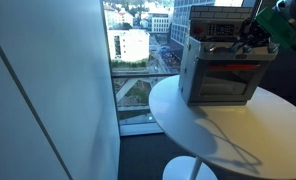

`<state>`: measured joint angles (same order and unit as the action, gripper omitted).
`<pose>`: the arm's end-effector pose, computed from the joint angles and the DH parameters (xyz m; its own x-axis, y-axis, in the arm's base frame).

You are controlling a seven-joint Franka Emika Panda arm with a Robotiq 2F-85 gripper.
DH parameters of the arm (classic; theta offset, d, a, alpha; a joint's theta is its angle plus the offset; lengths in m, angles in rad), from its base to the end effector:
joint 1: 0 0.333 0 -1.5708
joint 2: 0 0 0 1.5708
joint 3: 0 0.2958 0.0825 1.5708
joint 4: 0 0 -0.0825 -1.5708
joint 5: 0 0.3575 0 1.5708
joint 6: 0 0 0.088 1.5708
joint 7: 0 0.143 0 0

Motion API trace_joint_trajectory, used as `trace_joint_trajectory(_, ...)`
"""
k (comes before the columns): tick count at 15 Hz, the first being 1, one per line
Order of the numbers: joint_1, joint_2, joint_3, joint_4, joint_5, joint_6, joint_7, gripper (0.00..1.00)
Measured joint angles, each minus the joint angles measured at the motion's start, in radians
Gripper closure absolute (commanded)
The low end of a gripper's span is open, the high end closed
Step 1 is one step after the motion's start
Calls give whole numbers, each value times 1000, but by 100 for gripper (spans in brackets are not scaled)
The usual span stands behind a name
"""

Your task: Turn the second knob from the left to the right.

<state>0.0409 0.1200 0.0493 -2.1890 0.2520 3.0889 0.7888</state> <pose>0.5981 0.0334 0.3955 0.4431 -0.8282 0.3432 -0.5600 -0.5546 -0.6154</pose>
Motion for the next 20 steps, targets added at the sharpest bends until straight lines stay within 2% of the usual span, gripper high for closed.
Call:
trace_joint_trajectory(6, 6, -42, 6, 16, 0, -31, -63, 1)
trace_joint_trajectory(11, 8, -99, 6, 19, 0, -165, -144, 0)
trace_joint_trajectory(20, -11, -192, -17, 20, -22, -533, -228, 0)
